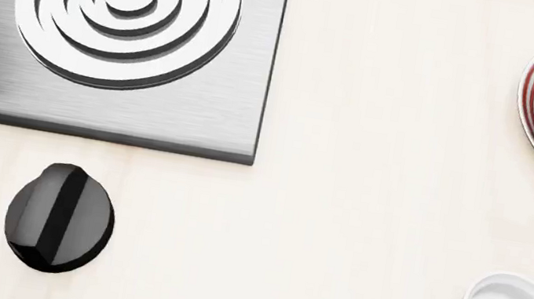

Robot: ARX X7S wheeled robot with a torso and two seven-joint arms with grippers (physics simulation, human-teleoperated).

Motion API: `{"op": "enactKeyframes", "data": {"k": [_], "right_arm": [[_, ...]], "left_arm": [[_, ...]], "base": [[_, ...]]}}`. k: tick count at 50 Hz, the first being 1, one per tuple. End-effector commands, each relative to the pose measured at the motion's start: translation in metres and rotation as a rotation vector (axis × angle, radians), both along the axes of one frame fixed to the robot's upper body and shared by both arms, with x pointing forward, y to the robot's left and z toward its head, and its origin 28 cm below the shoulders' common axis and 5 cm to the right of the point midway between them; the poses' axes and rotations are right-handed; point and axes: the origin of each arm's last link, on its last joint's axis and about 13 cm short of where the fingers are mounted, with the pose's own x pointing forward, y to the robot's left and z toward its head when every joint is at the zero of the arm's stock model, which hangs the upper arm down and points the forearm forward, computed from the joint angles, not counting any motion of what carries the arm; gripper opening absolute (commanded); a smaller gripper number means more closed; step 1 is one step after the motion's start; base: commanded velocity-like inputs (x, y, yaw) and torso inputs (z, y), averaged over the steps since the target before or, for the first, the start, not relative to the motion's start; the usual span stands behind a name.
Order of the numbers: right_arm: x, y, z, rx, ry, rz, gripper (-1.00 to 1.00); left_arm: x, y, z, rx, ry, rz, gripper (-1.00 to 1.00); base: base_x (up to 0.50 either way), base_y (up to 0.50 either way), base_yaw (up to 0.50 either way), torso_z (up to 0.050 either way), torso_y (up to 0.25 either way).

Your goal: Pick the akita bowl next to the ramekin and place it on the plate.

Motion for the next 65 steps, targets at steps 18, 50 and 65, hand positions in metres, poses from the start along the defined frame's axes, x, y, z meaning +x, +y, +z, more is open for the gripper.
{"op": "enactKeyframes", "data": {"k": [18,50,65], "right_arm": [[-0.032,0.033,-0.029,-0.183,-0.098,0.042,1.00],[-0.069,0.063,-0.060,-0.249,-0.156,0.118,1.00],[-0.084,0.076,-0.080,-0.327,-0.170,0.130,1.00]], "left_arm": [[-0.001,-0.001,-0.001,0.002,-0.002,-0.002,1.00],[-0.002,0.000,0.001,0.000,-0.010,0.000,1.00],[-0.002,0.000,0.003,0.001,-0.014,0.003,1.00]], "base": [[0.00,0.00,0.00,0.000,0.000],[0.00,0.00,0.00,0.000,0.000],[0.00,0.00,0.00,0.000,0.000]]}}
